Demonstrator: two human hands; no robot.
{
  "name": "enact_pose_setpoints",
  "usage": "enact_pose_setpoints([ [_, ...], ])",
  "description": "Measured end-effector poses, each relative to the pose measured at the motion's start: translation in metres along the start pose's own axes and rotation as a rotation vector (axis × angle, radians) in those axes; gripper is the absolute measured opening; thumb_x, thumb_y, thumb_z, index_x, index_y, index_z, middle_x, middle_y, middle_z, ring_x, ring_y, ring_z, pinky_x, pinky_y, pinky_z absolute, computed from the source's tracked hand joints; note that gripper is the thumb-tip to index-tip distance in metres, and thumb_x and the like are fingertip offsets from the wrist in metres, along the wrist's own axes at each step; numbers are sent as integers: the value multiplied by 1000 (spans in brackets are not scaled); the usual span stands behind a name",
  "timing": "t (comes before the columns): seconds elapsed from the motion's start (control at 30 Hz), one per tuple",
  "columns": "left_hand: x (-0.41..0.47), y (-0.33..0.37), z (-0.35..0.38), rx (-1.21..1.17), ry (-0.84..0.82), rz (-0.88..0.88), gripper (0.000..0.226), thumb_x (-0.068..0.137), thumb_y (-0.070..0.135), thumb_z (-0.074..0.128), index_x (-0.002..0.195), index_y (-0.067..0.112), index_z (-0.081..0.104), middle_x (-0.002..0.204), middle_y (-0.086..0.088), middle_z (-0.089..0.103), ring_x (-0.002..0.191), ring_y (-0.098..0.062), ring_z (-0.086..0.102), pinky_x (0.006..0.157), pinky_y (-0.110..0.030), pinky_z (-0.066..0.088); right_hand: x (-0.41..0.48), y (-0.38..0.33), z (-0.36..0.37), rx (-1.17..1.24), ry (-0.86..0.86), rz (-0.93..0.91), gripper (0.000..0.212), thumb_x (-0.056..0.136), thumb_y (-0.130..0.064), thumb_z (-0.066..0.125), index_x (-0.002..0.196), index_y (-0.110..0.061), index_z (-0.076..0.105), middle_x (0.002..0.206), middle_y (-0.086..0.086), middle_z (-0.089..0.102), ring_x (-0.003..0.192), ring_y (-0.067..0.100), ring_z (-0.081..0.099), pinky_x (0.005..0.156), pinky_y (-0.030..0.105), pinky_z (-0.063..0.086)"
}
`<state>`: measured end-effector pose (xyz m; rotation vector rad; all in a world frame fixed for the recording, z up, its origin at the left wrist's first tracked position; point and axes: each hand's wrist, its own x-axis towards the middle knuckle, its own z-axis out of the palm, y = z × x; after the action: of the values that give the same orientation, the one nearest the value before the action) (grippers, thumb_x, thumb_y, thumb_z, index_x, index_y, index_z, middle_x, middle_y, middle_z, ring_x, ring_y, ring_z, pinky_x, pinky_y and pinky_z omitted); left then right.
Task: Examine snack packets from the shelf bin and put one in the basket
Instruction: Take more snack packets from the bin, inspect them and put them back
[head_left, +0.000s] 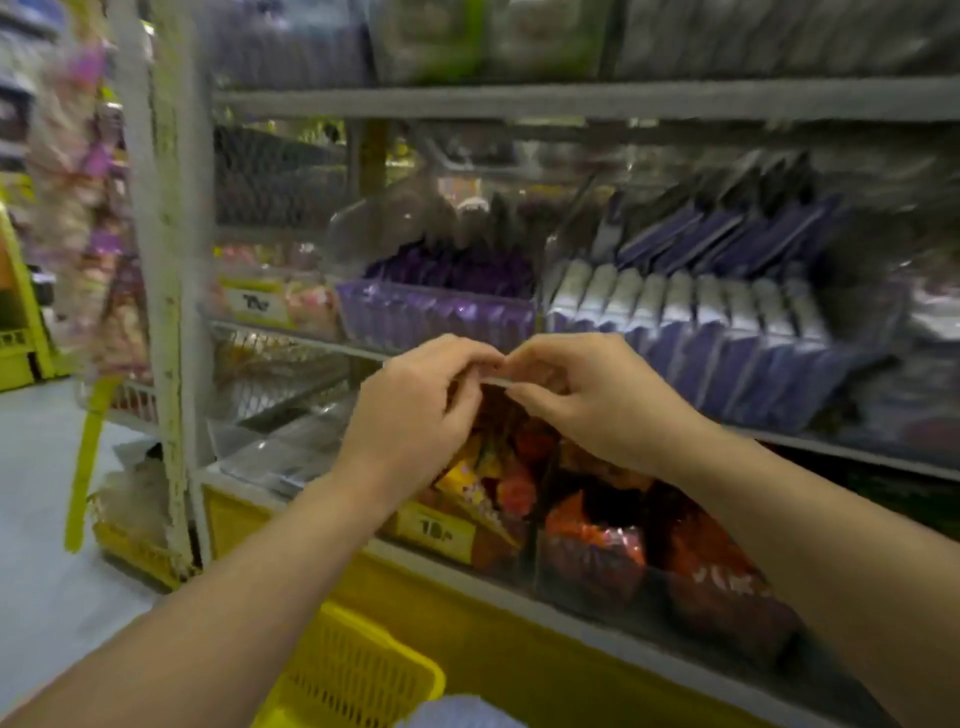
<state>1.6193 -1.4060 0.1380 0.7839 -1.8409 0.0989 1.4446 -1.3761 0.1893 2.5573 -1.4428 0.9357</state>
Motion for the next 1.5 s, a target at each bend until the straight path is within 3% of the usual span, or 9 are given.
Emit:
enact_pose_setpoints([
  [0.13,57,36,13,83,16,136,22,88,8,59,107,13,69,102,-1,69,95,-23,64,84,-38,49,8,20,-64,-92,176,40,11,88,-17,67,95,-19,74,74,-13,63,63,2,56,60,9,38],
  [0.3,109,42,34,230,31,266,21,86,7,64,104,13,73,110,-4,69,112,-27,60,101,-41,40,25,62,-116,-245,268,129,12,88,-20,65,97,-20,74,79,-9,66,80,13,66,77,31,53],
  [0.47,134,20,52,308,-54,199,18,88,12,67,104,16,73,124,-5,64,133,-27,45,111,-42,31,57,105,-123,-550,148,192,32,90,-25,61,122,-25,61,118,2,61,113,25,54,87,41,51],
  [0.7,139,-5,66,318,-76,194,18,81,8,73,98,16,74,119,-6,66,120,-29,58,97,-43,46,100,135,-121,-720,-12,278,49,90,-26,58,137,-33,47,145,2,42,128,30,44,96,40,42],
  [0.97,139,-10,69,267,-74,209,18,83,10,71,99,17,74,120,-5,64,117,-26,58,94,-42,46,110,132,-127,-878,27,300,39,89,-6,56,124,-22,62,130,4,58,117,33,53,97,38,47],
  [1.13,139,-2,66,232,-81,175,18,89,13,66,104,18,73,122,-1,62,123,-22,52,102,-41,40,75,112,-141,-748,264,116,25,90,-10,59,112,-15,70,112,8,66,101,30,62,85,40,51],
  [1.33,139,47,64,-331,52,-132,20,99,21,53,108,25,71,102,7,71,94,-5,64,86,-27,52,13,81,-127,-471,503,-52,27,77,2,74,101,-9,75,103,6,72,89,33,66,80,47,54],
  [1.43,138,70,66,-861,-113,-434,30,102,40,44,95,33,72,89,8,76,83,-10,72,79,-36,56,-17,72,-107,-383,587,-127,30,73,4,78,101,-7,75,106,7,71,92,32,67,83,48,55],
  [1.5,131,77,70,-1136,-224,-557,35,96,48,49,109,22,68,101,-4,76,95,-23,72,88,-42,55,-35,70,-92,-351,602,-187,33,72,5,79,102,-5,74,108,9,69,96,30,67,85,47,55],
])
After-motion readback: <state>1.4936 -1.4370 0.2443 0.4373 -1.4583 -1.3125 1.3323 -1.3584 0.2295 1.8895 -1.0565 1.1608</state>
